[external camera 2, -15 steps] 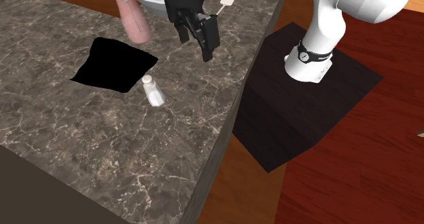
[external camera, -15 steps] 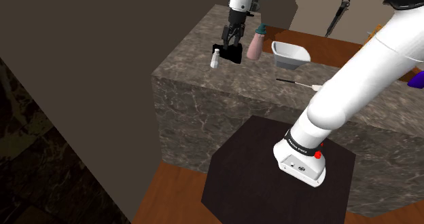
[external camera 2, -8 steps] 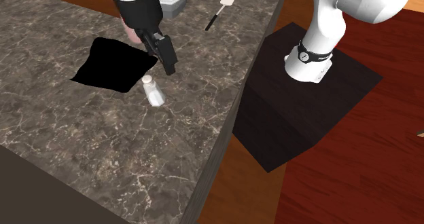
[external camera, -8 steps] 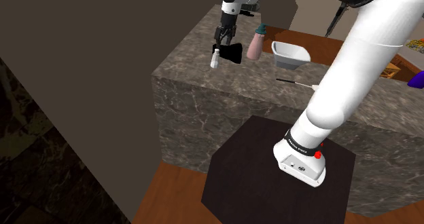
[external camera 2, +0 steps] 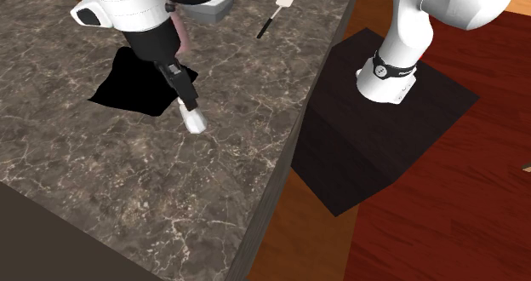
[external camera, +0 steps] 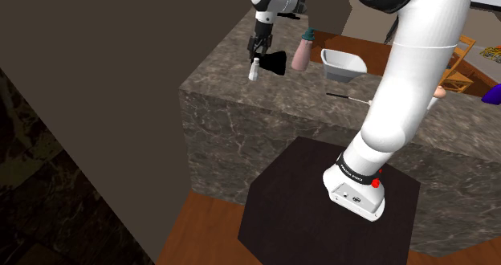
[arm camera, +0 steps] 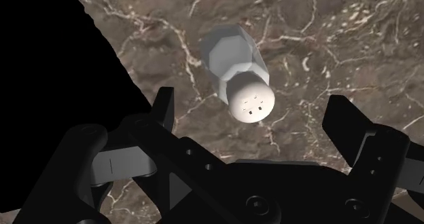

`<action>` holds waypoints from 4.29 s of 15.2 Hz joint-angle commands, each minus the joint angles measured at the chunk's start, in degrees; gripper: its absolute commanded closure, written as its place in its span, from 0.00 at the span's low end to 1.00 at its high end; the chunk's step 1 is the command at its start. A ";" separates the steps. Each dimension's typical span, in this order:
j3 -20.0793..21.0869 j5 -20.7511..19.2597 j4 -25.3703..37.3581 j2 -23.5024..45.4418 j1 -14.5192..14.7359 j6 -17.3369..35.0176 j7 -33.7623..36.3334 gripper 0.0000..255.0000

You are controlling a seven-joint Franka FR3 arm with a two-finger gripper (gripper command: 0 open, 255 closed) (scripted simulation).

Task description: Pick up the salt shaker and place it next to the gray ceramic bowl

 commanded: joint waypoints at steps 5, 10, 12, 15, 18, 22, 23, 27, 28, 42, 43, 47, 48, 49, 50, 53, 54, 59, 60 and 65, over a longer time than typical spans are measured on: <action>0.21 0.55 -1.71 1.42 -0.01 3.11 -0.42 0.00; 0.21 0.55 -1.70 1.42 -0.01 3.11 -0.42 0.00; 0.21 0.54 -1.70 1.42 -0.01 3.10 -0.42 1.00; 0.21 0.54 -1.72 1.40 -0.01 3.10 -0.42 1.00; 0.21 0.54 -1.73 1.39 -0.01 3.10 -0.42 1.00; 0.17 0.42 -1.38 1.08 0.02 2.45 -0.30 1.00; 0.13 0.29 -1.04 0.74 0.04 1.80 -0.18 1.00; -0.01 -0.17 0.48 -0.46 0.10 -0.88 0.26 1.00; -0.04 -0.27 0.90 -0.74 0.11 -1.56 0.37 1.00; -0.34 -1.35 8.14 -3.46 0.13 -11.40 1.63 1.00; -0.35 -1.40 8.77 -3.57 0.12 -12.13 1.70 1.00; -0.41 -1.56 11.45 -3.86 0.07 -15.09 1.98 1.00; -0.42 -1.59 12.16 -3.91 0.05 -15.84 2.05 1.00; -0.43 -1.61 12.89 -3.94 0.03 -16.60 2.11 1.00; -0.45 -1.63 13.64 -3.95 0.01 -17.36 2.17 1.00; -0.49 -1.67 16.01 -3.91 -0.06 -19.68 2.34 1.00; -0.50 -1.67 16.83 -3.87 -0.09 -20.46 2.40 1.00; -1.70 -2.52 11.76 -8.43 -1.39 -20.07 -0.17 1.00; -2.12 -2.82 9.96 -9.86 -1.84 -19.73 -1.06 1.00; -4.48 -4.48 2.31 -16.27 -4.24 -18.64 -5.68 1.00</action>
